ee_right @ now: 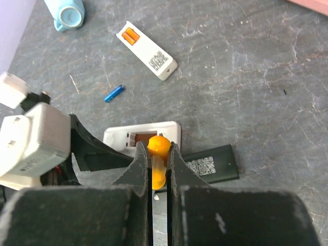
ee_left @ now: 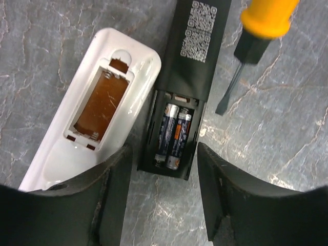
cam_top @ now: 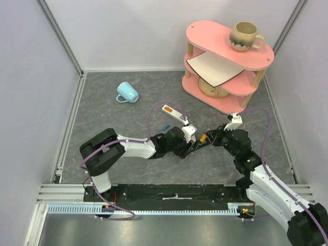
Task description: Unload the batteries from the remote control
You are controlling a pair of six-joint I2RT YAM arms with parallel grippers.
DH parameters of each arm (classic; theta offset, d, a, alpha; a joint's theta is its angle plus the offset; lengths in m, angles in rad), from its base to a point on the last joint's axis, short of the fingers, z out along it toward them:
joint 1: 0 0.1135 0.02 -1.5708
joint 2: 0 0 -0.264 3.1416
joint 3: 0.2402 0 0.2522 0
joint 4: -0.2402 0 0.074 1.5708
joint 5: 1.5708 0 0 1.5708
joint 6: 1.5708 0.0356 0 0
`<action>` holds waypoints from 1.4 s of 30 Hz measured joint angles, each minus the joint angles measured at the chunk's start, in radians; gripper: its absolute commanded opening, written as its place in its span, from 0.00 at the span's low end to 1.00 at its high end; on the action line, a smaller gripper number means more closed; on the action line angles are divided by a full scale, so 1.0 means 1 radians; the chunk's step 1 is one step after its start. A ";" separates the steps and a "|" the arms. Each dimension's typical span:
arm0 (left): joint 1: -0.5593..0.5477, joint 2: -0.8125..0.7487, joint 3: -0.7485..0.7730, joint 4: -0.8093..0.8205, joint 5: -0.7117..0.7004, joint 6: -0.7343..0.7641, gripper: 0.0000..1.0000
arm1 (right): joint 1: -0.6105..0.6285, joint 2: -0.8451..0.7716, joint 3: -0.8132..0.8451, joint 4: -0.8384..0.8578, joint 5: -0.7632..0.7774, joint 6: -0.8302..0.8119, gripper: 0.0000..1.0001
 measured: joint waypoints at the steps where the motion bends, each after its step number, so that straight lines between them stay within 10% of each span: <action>1: 0.000 0.008 0.002 0.013 -0.004 0.001 0.56 | 0.000 0.003 -0.008 0.004 0.000 0.000 0.00; 11: -0.003 0.020 -0.047 0.138 0.003 0.006 0.40 | 0.000 0.075 -0.039 0.074 -0.003 0.001 0.00; 42: -0.015 0.023 -0.087 0.225 -0.006 -0.002 0.40 | 0.000 0.190 -0.064 0.249 -0.005 -0.007 0.00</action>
